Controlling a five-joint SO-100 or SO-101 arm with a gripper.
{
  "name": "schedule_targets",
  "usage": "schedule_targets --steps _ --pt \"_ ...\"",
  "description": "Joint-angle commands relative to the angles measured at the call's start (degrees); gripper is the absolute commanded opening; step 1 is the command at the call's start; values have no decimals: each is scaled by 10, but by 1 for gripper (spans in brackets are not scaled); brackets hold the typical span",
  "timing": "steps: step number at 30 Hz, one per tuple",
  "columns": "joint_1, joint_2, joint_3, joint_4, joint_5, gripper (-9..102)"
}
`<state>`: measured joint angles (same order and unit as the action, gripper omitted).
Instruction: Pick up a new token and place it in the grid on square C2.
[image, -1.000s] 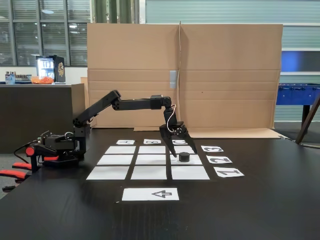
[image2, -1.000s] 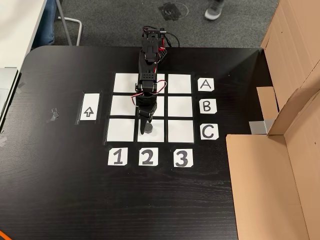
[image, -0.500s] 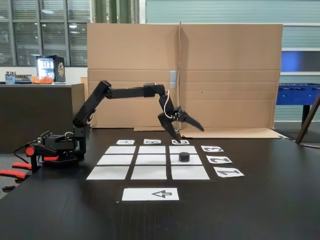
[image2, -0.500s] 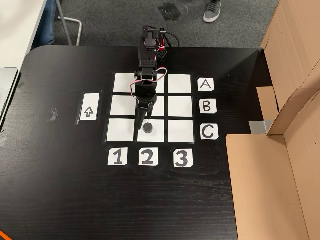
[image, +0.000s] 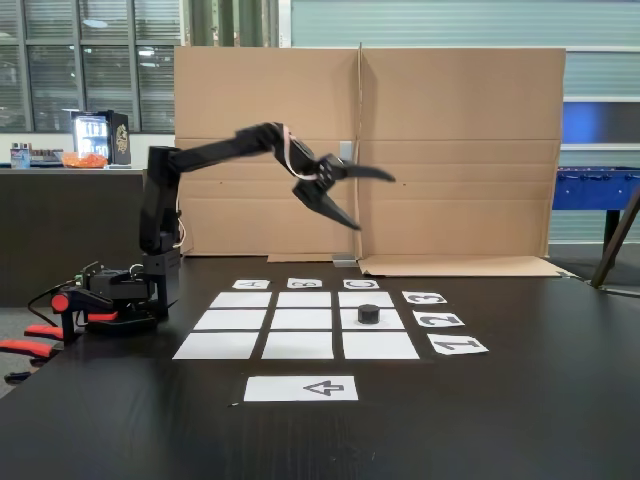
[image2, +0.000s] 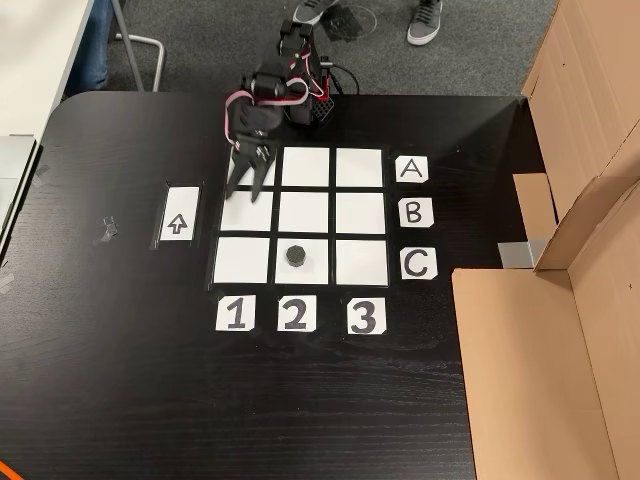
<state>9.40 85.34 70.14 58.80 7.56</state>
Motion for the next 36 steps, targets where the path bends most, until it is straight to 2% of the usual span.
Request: schedule_targets --steps 1,19,22,30,36 --pt "34 87 35 -23 -21 46" --pt "310 390 279 -124 -102 44" --pt "356 438 313 -123 -110 39" --pt "469 567 403 -112 -114 13" --pt "526 665 480 -46 -114 0"
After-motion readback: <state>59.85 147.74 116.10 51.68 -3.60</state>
